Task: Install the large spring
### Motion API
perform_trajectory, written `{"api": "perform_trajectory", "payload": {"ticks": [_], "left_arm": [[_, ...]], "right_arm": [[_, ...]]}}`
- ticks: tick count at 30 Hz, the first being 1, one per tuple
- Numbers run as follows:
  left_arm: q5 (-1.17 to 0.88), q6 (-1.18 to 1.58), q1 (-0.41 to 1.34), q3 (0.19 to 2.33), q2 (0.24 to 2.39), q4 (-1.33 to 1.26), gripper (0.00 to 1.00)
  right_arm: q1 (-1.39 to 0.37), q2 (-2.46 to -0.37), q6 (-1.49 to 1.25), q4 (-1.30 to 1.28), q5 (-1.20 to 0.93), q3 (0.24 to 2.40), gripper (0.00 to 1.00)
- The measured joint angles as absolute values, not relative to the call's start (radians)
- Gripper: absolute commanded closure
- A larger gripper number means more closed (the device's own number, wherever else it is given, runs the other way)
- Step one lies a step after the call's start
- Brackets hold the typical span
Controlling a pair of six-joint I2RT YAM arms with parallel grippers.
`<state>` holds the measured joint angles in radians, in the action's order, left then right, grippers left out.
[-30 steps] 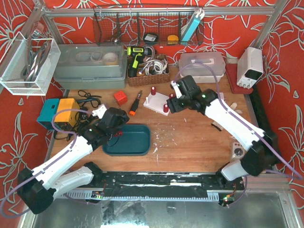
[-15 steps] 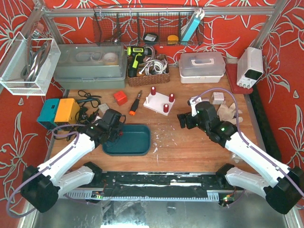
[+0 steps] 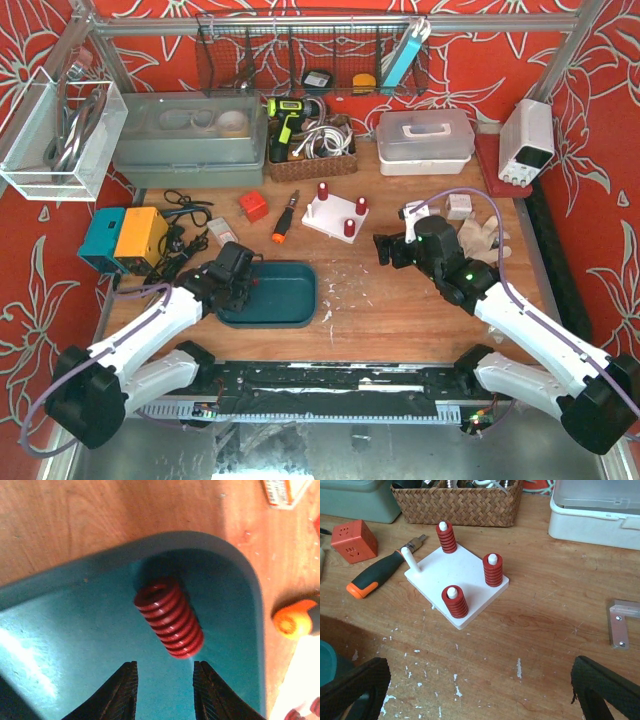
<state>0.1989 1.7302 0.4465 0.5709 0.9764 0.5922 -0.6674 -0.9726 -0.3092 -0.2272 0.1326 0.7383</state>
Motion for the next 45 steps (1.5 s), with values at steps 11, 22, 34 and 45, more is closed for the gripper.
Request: {"api": "perform_trajectory", "payload": {"ticks": [11, 22, 34, 45], "left_arm": [[0.192, 1.721, 0.411, 0.538, 1.068, 0.49, 0.58], [0.186, 1.687, 0.385, 0.53, 1.103, 0.408, 0.57], [0.17, 1.673, 0.376, 0.502, 1.184, 0.359, 0.58], [0.17, 1.692, 0.374, 0.501, 1.19, 0.364, 0.66]], "right_arm": [[-0.667, -0.973, -0.31, -0.223, 0.131, 0.738, 0.01], [-0.667, -0.981, -0.309, -0.223, 0.132, 0.738, 0.01], [-0.667, -0.981, -0.309, -0.223, 0.132, 0.738, 0.01], [-0.667, -0.981, -0.308, -0.223, 0.132, 0.738, 0.01]]}}
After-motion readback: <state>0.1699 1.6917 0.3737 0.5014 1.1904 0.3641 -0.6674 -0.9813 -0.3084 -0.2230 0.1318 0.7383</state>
